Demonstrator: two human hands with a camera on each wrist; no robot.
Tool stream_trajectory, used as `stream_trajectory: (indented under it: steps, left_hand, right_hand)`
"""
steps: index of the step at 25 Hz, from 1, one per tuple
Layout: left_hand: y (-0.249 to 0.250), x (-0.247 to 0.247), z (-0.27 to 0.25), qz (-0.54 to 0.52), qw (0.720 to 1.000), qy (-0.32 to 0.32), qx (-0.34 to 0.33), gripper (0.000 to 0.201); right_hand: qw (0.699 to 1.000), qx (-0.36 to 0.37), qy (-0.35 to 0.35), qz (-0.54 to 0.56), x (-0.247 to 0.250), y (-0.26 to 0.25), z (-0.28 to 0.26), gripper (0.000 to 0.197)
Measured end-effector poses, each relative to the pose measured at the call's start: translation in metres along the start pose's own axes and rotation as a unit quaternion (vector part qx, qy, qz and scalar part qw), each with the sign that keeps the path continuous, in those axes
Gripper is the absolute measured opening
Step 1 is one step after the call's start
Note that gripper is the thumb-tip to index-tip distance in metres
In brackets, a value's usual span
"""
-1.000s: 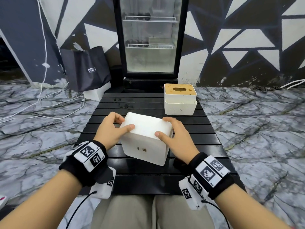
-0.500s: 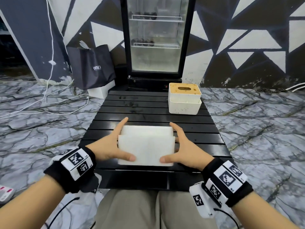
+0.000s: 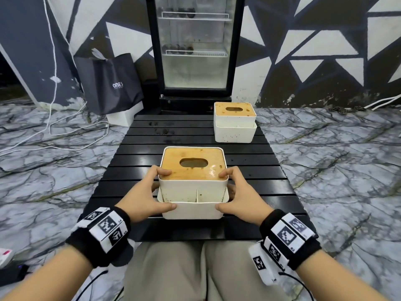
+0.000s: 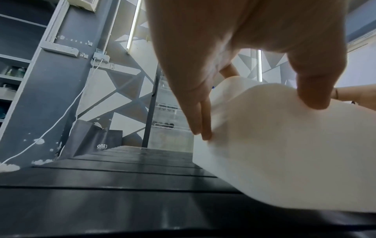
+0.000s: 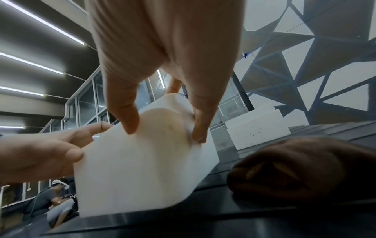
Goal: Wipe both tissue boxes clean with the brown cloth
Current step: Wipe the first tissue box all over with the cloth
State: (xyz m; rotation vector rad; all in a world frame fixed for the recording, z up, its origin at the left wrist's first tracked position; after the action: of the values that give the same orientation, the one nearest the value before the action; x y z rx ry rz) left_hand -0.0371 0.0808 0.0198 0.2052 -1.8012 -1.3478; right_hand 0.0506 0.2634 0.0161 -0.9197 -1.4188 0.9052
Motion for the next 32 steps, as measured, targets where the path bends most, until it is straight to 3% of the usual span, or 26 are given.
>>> stream_trajectory:
  steps: [12, 15, 17, 20, 24, 28, 32]
  left_hand:
    - [-0.022, -0.015, 0.004, -0.022, 0.999, -0.018, 0.028, 0.073]
    - [-0.014, -0.010, 0.008, -0.032, 0.999, 0.006, 0.034, 0.087]
    - [-0.009, -0.004, 0.017, -0.029, 0.998, 0.042, 0.046, 0.089]
    - [-0.001, -0.005, 0.029, -0.006, 0.994, 0.074, 0.077, 0.076]
    - [-0.002, -0.009, 0.037, 0.005, 0.991, 0.085, 0.104, 0.087]
    - [-0.001, -0.009, 0.040, 0.001, 0.992, 0.079, 0.102, 0.089]
    - [-0.005, -0.010, 0.041, -0.003, 0.992, 0.064, 0.109, 0.092]
  right_hand:
    - [1.000, 0.004, -0.004, -0.012, 0.002, 0.029, 0.005, 0.060]
    - [0.997, -0.021, 0.072, -0.016, 0.044, 0.037, 0.004, 0.052]
    - [0.991, -0.025, 0.096, -0.090, 0.063, 0.037, 0.004, 0.046]
    - [0.973, -0.058, 0.013, -0.223, 0.053, 0.051, 0.015, 0.052]
    - [0.944, -0.113, -0.084, -0.298, 0.028, 0.078, 0.025, 0.054]
    - [0.920, -0.130, -0.099, -0.355, 0.024, 0.083, 0.028, 0.047]
    - [0.916, -0.126, -0.097, -0.369, 0.022, 0.082, 0.026, 0.042]
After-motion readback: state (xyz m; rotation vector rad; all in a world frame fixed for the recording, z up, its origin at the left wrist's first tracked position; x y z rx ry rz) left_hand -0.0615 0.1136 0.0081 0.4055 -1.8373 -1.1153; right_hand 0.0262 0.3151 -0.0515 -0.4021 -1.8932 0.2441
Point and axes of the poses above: each hand's wrist, its own z-axis towards the middle knuckle, its own x-axis out of the back of the hand, y = z × x, the point moved 10 cm from there along z, towards the middle knuckle, and after that the axes turned 8 degrees about -y, right-handed, at the moved point
